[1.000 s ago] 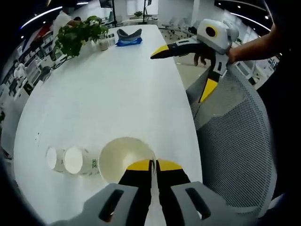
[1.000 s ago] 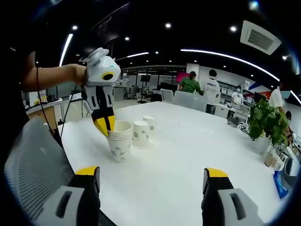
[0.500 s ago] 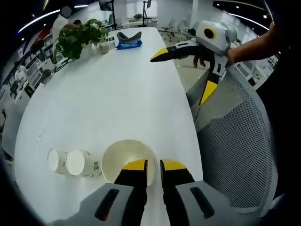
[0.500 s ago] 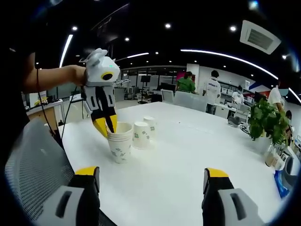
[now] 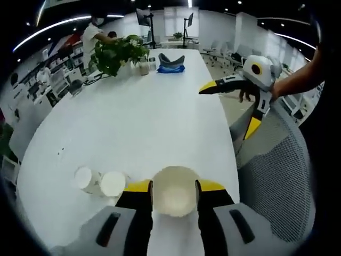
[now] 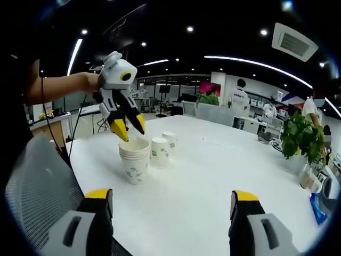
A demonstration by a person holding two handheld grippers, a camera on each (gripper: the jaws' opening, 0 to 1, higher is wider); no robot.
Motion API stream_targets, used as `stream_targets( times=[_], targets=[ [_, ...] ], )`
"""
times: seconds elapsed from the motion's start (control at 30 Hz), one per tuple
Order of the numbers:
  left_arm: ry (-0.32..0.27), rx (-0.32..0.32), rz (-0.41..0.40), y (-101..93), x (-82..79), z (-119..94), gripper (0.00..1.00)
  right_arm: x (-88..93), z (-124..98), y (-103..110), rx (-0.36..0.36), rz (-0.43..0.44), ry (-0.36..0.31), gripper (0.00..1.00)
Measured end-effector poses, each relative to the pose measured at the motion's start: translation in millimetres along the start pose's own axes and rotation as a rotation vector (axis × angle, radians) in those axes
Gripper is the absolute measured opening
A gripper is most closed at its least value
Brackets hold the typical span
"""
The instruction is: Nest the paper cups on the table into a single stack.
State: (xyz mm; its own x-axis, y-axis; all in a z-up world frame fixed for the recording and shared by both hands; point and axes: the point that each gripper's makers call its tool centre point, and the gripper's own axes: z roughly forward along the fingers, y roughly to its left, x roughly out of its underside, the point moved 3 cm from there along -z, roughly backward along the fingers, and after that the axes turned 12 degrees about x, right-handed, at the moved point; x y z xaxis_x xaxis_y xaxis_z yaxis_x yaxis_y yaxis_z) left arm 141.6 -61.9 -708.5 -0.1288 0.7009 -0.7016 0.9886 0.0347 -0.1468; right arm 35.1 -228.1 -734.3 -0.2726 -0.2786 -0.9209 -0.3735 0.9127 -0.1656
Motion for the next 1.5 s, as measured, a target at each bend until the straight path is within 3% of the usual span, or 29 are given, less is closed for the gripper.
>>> stream_targets(
  times=[0.13,0.3,0.5,1.03,1.27,1.5],
  targets=[
    [-0.079,-0.098,-0.065,26.4,-1.5,-6.6,0.40,-0.3,-0.2,-0.7,0.004,0.001,0.000,0.92],
    [-0.145,-0.205,-0.135,52.7,0.9,-11.8,0.42,-0.3,0.0,-1.7,0.009,0.001,0.000,0.92],
    [-0.149,-0.299,-0.173,81.5,12.1,-4.9,0.43,0.6,0.3,-1.9,0.013,0.002,0.004,0.92],
    [-0.091,-0.301,-0.204,102.9,26.7,33.3,0.41,1.6,1.3,-1.6,0.014,-0.001,0.012,0.92],
    [-0.065,-0.314,-0.204,104.7,29.6,40.5,0.37,2.2,1.4,-2.0,0.017,-0.003,0.013,0.92],
    [-0.074,-0.307,-0.206,106.7,31.3,40.7,0.37,1.6,1.2,-1.8,0.017,-0.005,0.012,0.92]
  ],
)
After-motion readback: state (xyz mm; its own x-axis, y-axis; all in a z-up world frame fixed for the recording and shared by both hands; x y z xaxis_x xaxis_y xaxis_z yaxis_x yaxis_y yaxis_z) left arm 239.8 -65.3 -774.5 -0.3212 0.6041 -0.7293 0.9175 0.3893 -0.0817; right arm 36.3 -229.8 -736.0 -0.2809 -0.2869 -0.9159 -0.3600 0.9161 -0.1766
